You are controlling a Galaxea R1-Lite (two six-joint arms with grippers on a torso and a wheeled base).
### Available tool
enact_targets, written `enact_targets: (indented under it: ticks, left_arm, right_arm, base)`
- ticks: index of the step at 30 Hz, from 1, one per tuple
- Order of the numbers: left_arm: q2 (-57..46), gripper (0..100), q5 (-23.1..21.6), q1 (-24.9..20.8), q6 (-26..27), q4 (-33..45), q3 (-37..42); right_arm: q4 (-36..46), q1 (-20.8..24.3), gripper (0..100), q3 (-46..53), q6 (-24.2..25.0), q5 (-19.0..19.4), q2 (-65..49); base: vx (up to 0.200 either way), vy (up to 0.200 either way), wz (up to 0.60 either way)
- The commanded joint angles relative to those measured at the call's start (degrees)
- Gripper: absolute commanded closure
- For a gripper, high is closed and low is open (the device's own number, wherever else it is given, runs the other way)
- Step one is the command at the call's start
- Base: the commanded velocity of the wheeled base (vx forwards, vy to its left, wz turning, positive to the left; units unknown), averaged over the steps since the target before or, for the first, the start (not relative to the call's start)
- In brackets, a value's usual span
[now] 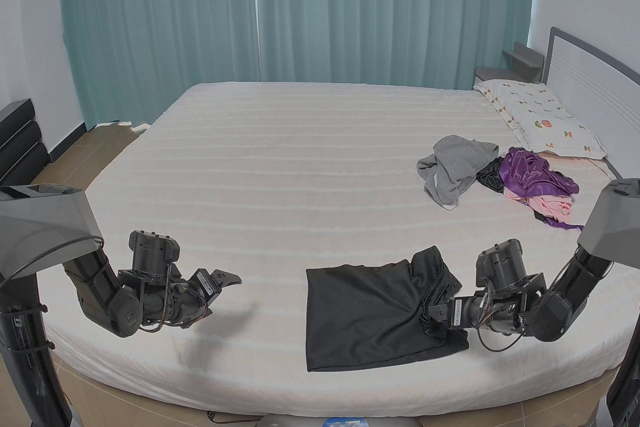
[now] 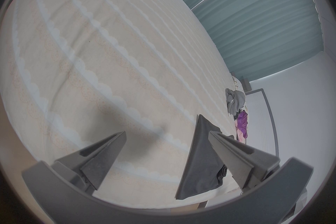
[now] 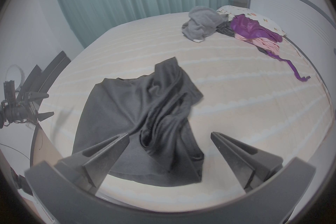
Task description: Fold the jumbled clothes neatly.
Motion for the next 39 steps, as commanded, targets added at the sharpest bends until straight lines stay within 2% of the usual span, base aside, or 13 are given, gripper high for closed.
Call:
enact_targets:
  ticks: [1, 10, 11, 14, 21, 24, 25, 26, 30, 33, 35, 39]
  left_arm:
    - [0.1, 0, 0.0, 0.0, 0.0, 0.0, -0.1]
    - [0.1, 0, 0.0, 0.0, 0.0, 0.0, -0.1]
    - [0.1, 0, 0.0, 0.0, 0.0, 0.0, -0.1]
    - [0.1, 0, 0.0, 0.0, 0.0, 0.0, -0.1]
    - [0.1, 0, 0.0, 0.0, 0.0, 0.0, -0.1]
    - [0.1, 0, 0.0, 0.0, 0.0, 0.0, -0.1]
    - [0.1, 0, 0.0, 0.0, 0.0, 0.0, -0.1]
    - [0.1, 0, 0.0, 0.0, 0.0, 0.0, -0.1]
    - [0.1, 0, 0.0, 0.0, 0.0, 0.0, 0.0]
    - [0.1, 0, 0.0, 0.0, 0.0, 0.0, 0.0]
    - [0.1, 0, 0.1, 0.0, 0.0, 0.0, 0.0]
    - [0.1, 0, 0.1, 0.0, 0.0, 0.0, 0.0]
  right_arm:
    - [0.2, 2.5, 0, -3.8, 0.0, -0.5, 5.9]
    - [3.8, 2.2, 0, -5.6, -1.0, -2.5, 8.4]
    - [6.1, 0.0, 0, -4.6, -2.3, -4.4, 8.2]
    - [5.2, -2.2, 0, -1.5, -2.5, -4.9, 6.3]
    - [4.8, -7.6, 0, 7.8, -2.8, -1.5, -2.9]
    - [4.4, -11.3, 0, 12.2, -4.0, 3.3, -7.5]
    - [4.4, -11.3, 0, 12.2, -4.0, 3.3, -7.5]
    - [2.7, -12.0, 0, 13.1, -3.9, 6.9, -9.2]
    - [-0.6, -11.4, 0, 12.2, -3.4, 11.3, -8.5]
    - [-1.1, -11.1, 0, 11.9, -3.3, 11.5, -7.5]
    - [-3.4, -8.3, 0, 8.2, -3.0, 11.4, -1.3]
    - [-6.7, -5.8, 0, 5.5, -2.5, 11.4, 4.6]
  base:
    - [0.000, 0.000, 0.00]
    - [0.000, 0.000, 0.00]
    - [0.000, 0.000, 0.00]
    - [0.000, 0.000, 0.00]
    - [0.000, 0.000, 0.00]
    - [0.000, 0.000, 0.00]
    - [0.000, 0.000, 0.00]
    - [0.000, 0.000, 0.00]
    - [0.000, 0.000, 0.00]
    - [0.000, 0.000, 0.00]
    - [0.000, 0.000, 0.00]
    - [0.000, 0.000, 0.00]
